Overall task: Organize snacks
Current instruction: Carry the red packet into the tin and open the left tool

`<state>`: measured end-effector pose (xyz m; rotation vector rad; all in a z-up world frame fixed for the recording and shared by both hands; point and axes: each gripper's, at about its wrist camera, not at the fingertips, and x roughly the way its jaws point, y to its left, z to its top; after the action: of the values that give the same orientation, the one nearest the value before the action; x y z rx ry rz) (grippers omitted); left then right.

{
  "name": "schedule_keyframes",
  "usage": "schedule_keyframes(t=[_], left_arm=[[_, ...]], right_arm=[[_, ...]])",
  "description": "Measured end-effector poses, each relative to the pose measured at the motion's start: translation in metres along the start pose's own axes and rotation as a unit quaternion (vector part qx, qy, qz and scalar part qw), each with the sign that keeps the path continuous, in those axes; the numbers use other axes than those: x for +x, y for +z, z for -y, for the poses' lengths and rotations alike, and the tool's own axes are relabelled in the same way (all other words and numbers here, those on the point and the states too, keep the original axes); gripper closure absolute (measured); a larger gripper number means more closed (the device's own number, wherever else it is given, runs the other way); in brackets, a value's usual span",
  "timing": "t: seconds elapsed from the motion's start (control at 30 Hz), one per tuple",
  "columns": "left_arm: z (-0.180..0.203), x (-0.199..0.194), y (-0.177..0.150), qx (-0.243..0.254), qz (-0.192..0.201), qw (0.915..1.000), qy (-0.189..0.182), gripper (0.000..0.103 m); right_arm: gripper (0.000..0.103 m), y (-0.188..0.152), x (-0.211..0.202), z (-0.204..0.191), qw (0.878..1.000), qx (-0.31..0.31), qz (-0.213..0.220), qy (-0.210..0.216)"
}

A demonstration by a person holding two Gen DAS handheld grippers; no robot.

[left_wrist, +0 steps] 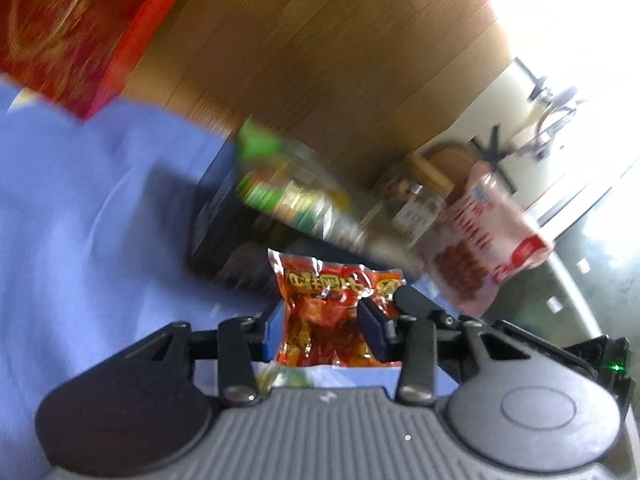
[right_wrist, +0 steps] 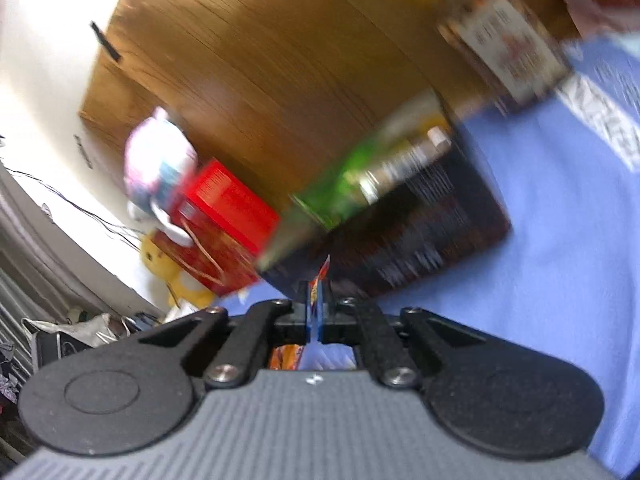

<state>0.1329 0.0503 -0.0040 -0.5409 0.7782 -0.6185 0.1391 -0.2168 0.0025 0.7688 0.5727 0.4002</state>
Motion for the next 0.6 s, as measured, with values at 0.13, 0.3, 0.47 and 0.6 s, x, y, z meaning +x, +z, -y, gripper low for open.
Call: schedule_keyframes(t=[0.13,0.3,0.47,0.6], left_arm=[[0.026,0.015,0.041,0.031,0.027,0.9991,-0.005,0.058],[0.049,0.069,0.062,0.082,0.014,0.9949,0.058,0.044],[0.054,0.066,0.037,0.096,0.011,0.9946,0.039,0.044],[0.057,0.040,0.016,0.107,0.014,0.9936,0.034,0.043]], right_arm=[[0.097,0.037,0.012,-0.014,0.998,-0.039,0.033,-0.025],[0.065,0.058,0.023,-0.005,0.979,-0.111,0.075,-0.155],[0.058,0.028,-0.032,0.007,0.977,-0.109,0.108,-0.146],[0.052,-0.011,-0.057,0.023,0.983,-0.071,0.092,-0.141]])
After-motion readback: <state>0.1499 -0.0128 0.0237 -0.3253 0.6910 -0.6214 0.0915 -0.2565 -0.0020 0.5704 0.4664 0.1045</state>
